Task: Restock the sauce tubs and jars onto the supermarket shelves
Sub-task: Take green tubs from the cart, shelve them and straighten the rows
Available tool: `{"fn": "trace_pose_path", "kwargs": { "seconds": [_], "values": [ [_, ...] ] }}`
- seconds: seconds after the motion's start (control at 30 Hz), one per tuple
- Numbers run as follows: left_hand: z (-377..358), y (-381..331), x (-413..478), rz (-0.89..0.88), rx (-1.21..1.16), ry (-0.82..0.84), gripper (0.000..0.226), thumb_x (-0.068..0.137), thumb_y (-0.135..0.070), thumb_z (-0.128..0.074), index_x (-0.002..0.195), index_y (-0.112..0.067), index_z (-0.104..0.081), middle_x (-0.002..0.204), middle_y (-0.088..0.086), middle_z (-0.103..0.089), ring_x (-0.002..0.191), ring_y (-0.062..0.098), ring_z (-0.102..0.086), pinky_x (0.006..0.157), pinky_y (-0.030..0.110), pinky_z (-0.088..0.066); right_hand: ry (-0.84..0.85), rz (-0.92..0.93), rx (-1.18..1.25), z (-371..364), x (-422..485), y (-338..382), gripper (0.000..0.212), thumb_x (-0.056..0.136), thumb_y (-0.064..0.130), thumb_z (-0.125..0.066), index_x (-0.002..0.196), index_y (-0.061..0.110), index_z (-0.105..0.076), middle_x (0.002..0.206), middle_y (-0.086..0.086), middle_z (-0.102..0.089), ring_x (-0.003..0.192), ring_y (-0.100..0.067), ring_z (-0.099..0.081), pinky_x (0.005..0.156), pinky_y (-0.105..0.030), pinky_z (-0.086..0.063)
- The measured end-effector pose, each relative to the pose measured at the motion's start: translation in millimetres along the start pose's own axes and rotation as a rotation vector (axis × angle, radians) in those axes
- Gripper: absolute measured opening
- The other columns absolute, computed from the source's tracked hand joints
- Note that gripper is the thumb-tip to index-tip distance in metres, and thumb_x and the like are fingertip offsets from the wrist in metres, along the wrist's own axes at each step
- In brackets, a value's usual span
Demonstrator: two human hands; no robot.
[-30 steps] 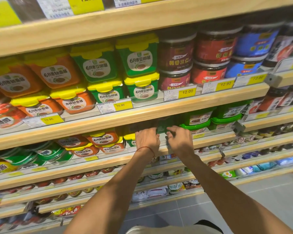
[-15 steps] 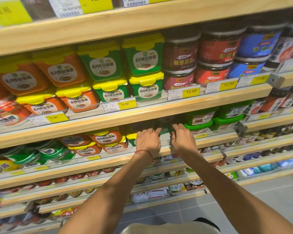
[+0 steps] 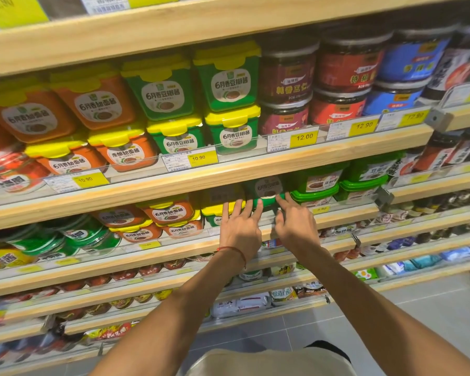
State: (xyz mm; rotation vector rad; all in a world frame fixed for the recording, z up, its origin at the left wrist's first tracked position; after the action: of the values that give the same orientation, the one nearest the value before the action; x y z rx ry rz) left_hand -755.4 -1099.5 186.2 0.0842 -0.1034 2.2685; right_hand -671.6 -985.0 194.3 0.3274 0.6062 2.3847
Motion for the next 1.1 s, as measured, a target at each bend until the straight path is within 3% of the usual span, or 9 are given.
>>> {"fn": "trace_pose_path", "kwargs": {
  "seconds": [0.17, 0.27, 0.33, 0.53, 0.67, 0.77, 0.9, 1.0, 1.1],
  "values": [
    [-12, -3, -9, -0.033, -0.022, -0.045, 0.066, 0.101, -0.027, -0.042, 0.162, -0.022, -0.017, 0.168, 0.006, -0.017, 0.157, 0.029, -0.002, 0.123, 0.053, 0.014, -0.008, 0.026, 0.011, -6, -5, -6, 0.05, 0.101, 0.019, -0.05, 0.15, 0.012, -0.05, 0.16, -0.016, -0.041, 0.131, -0.036, -0.058, 0.105, -0.043, -0.049],
    [-22, -7, -15, -0.066, -0.021, -0.07, 0.072, 0.096, -0.022, -0.052, 0.161, -0.014, -0.021, 0.168, 0.013, -0.016, 0.157, 0.03, 0.002, 0.122, 0.052, 0.014, -0.06, 0.084, 0.028, -13, -13, -12, 0.046, 0.094, 0.019, -0.047, 0.131, 0.003, -0.067, 0.135, -0.027, -0.062, 0.098, -0.04, -0.073, 0.076, -0.043, -0.06],
    [-25, -10, -17, -0.06, -0.026, -0.068, 0.074, 0.095, -0.021, -0.054, 0.161, -0.012, -0.02, 0.168, 0.015, -0.014, 0.157, 0.031, 0.004, 0.122, 0.051, 0.012, -0.078, 0.138, 0.01, -19, -17, -15, 0.046, 0.09, 0.022, -0.046, 0.121, 0.001, -0.073, 0.123, -0.027, -0.069, 0.082, -0.037, -0.074, 0.065, -0.039, -0.059],
    [-33, -20, -23, -0.006, -0.133, 0.0, 0.076, 0.095, -0.017, -0.051, 0.161, -0.009, -0.014, 0.168, 0.016, -0.009, 0.157, 0.029, -0.003, 0.126, 0.043, -0.003, -0.129, 0.152, 0.023, -22, -20, -18, 0.049, 0.088, 0.022, -0.043, 0.12, 0.002, -0.074, 0.123, -0.029, -0.069, 0.093, -0.041, -0.073, 0.077, -0.044, -0.06],
    [-38, -23, -27, 0.062, -0.292, 0.046, 0.071, 0.095, -0.018, -0.052, 0.159, -0.01, -0.021, 0.168, 0.013, -0.014, 0.157, 0.027, -0.006, 0.127, 0.045, -0.013, -0.093, 0.117, 0.126, -25, -20, -23, 0.054, 0.089, 0.014, -0.042, 0.136, 0.0, -0.063, 0.135, -0.027, -0.062, 0.128, -0.042, -0.06, 0.104, -0.046, -0.05],
    [-33, -25, -25, 0.103, -0.379, 0.032, 0.063, 0.098, -0.016, -0.048, 0.157, -0.009, -0.027, 0.167, 0.01, -0.021, 0.157, 0.028, -0.006, 0.128, 0.046, -0.009, -0.009, 0.1, 0.172, -20, -19, -24, 0.056, 0.094, 0.01, -0.041, 0.149, 0.005, -0.051, 0.15, -0.021, -0.052, 0.144, -0.034, -0.045, 0.115, -0.041, -0.038],
    [-29, -29, -23, 0.18, -0.496, -0.011, 0.057, 0.097, -0.018, -0.045, 0.152, -0.007, -0.039, 0.162, 0.013, -0.034, 0.155, 0.028, -0.017, 0.128, 0.042, -0.014, 0.041, 0.112, 0.218, -13, -19, -26, 0.054, 0.09, 0.002, -0.051, 0.144, 0.007, -0.056, 0.148, -0.017, -0.056, 0.142, -0.03, -0.047, 0.114, -0.039, -0.042],
    [-29, -33, -26, 0.236, -0.593, -0.111, 0.062, 0.092, -0.035, -0.034, 0.144, -0.005, -0.052, 0.147, 0.016, -0.054, 0.143, 0.033, -0.043, 0.118, 0.046, -0.037, 0.026, 0.149, 0.223, -7, -19, -29, 0.052, 0.09, 0.001, -0.054, 0.141, 0.008, -0.06, 0.142, -0.014, -0.062, 0.133, -0.03, -0.057, 0.109, -0.039, -0.048],
    [-22, -38, -29, 0.254, -0.645, -0.142, 0.051, 0.091, -0.027, -0.042, 0.134, -0.006, -0.06, 0.132, 0.013, -0.064, 0.122, 0.033, -0.06, 0.104, 0.044, -0.051, 0.006, 0.159, 0.183, 0, -19, -34, 0.045, 0.094, 0.005, -0.054, 0.138, 0.009, -0.063, 0.136, -0.012, -0.066, 0.127, -0.029, -0.061, 0.105, -0.038, -0.049]
  ]
}}
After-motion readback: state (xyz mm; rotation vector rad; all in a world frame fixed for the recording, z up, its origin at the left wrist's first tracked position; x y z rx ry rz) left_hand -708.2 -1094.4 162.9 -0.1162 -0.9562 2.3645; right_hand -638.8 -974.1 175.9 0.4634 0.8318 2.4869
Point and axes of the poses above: each hand's wrist, its own x-axis towards the middle knuckle, its own z-axis out of the back of the hand, y = z × x, the point moved 2 cm from there along x, towards the middle knuckle
